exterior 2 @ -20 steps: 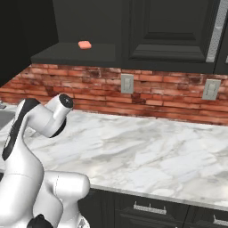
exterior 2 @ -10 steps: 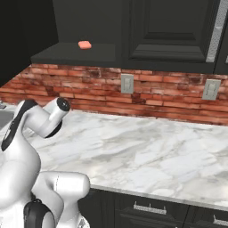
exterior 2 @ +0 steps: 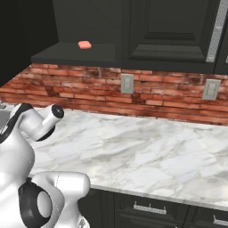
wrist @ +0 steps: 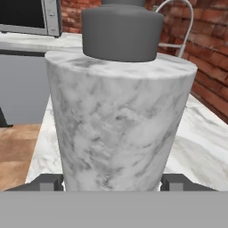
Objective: Locate and retrieve the bar soap and soap dispenser from the cabinet. Place them next to the sink.
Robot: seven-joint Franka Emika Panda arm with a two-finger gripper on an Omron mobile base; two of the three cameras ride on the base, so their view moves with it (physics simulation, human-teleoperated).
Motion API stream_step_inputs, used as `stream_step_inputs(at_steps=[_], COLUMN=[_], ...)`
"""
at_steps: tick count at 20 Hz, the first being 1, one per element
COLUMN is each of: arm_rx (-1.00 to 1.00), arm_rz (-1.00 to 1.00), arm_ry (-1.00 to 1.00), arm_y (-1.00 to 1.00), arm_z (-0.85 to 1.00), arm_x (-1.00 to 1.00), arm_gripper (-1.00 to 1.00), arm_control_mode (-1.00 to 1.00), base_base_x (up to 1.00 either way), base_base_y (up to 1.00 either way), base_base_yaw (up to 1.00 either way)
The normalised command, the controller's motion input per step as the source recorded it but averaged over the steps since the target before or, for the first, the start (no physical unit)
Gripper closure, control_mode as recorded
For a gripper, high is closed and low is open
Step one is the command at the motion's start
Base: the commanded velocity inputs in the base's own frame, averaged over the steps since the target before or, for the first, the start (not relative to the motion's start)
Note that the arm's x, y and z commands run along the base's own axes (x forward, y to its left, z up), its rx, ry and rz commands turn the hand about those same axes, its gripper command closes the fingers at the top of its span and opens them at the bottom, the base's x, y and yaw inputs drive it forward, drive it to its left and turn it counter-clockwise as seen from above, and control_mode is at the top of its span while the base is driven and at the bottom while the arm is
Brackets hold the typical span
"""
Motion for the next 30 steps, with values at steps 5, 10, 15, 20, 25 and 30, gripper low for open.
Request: stream_step_inputs(at_steps=[5,10,15,20,25,30], arm_rx=[0.0,0.0,0.0,0.04,0.01,0.0], arm_rz=[0.0,0.0,0.01,0.04,0.08,0.09], arm_ry=[0.0,0.0,0.0,0.0,0.0,0.0], arm_y=[0.4,0.37,0.24,0.17,0.29,0.29], arm_z=[-0.13,-0.23,-0.24,-0.24,-0.17,-0.21], arm_x=[0.15,0.19,0.27,0.27,0.23,0.22], arm_gripper=[1.0,1.0,1.0,1.0,1.0,1.0], arm_control_mode=[-1.0,-1.0,-1.0,-1.0,-1.0,-1.0], base_base_x=[0.0,0.0,0.0,0.0,0.0,0.0], base_base_y=[0.0,0.0,0.0,0.0,0.0,0.0], base_base_yaw=[0.0,0.0,0.0,0.0,0.0,0.0])
